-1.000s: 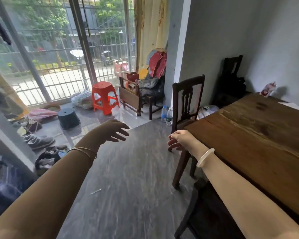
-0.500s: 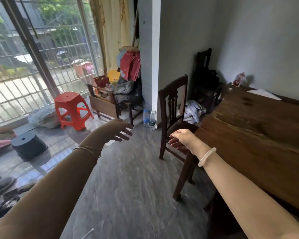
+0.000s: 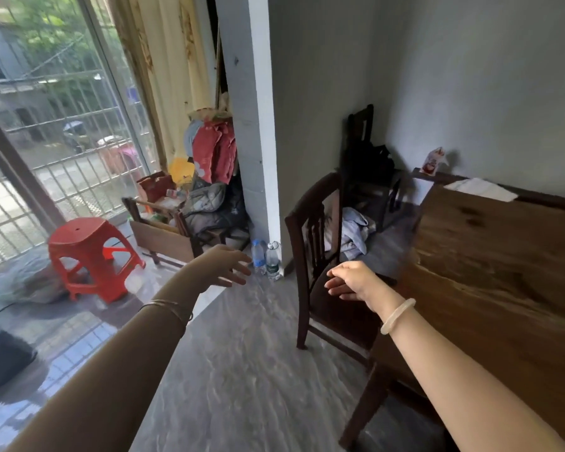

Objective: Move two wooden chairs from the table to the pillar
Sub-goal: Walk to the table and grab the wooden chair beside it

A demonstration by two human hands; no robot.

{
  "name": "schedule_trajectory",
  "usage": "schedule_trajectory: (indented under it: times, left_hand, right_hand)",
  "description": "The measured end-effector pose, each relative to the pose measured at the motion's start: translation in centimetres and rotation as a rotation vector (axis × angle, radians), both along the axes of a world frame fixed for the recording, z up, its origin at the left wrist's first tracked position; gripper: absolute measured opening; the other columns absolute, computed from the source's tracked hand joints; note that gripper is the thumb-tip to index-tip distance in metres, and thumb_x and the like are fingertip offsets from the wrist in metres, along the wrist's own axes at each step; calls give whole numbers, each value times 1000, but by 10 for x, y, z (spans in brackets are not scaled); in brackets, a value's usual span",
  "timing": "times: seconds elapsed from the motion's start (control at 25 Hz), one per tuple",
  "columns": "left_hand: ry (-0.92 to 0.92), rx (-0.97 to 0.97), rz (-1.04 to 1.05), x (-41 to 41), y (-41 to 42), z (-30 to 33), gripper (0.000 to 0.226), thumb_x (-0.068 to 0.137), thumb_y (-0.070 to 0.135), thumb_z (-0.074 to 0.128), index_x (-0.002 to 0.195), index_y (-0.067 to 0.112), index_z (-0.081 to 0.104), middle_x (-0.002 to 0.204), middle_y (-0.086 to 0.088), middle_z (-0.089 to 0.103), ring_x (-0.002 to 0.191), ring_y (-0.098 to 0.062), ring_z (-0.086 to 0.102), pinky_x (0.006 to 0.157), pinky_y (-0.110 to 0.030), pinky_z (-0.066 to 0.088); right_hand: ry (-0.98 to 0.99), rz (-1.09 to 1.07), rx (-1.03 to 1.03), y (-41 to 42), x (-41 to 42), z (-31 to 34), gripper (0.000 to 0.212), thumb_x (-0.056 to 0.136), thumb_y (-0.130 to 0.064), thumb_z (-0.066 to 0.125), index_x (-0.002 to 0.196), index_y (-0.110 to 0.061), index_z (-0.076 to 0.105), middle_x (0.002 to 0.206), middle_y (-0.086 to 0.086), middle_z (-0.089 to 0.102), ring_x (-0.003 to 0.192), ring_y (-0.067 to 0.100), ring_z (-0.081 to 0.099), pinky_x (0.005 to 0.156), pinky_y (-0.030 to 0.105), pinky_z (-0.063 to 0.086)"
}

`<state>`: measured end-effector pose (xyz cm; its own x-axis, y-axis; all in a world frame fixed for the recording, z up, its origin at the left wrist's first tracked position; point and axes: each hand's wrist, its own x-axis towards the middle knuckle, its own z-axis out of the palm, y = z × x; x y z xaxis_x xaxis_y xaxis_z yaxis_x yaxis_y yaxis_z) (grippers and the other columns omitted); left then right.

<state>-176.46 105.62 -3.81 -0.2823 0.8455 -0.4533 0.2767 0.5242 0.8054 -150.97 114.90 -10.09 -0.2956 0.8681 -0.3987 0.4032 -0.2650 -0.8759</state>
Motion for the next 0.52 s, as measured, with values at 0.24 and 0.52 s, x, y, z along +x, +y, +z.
schedule_trajectory:
  times: [0.24, 0.52]
  left_hand:
    - [-52, -36, -14, -43, 91, -10, 28, 94, 23, 53, 112, 3, 63, 106, -18, 70, 90, -35, 66, 67, -27, 46]
    - [2, -49, -92, -143, 227, -30, 22, 94, 22, 51, 104, 10, 67, 88, -8, 73, 72, -25, 69, 68, -27, 48]
  right_hand:
    - [-31, -75, -22, 83, -30, -14, 11, 96, -23, 45, 92, -18, 54, 76, 4, 69, 64, 17, 63, 63, 27, 44]
    - [-18, -216, -74, 186, -95, -34, 12, 97, -21, 43, 101, -16, 53, 75, 5, 69, 65, 18, 63, 64, 27, 44]
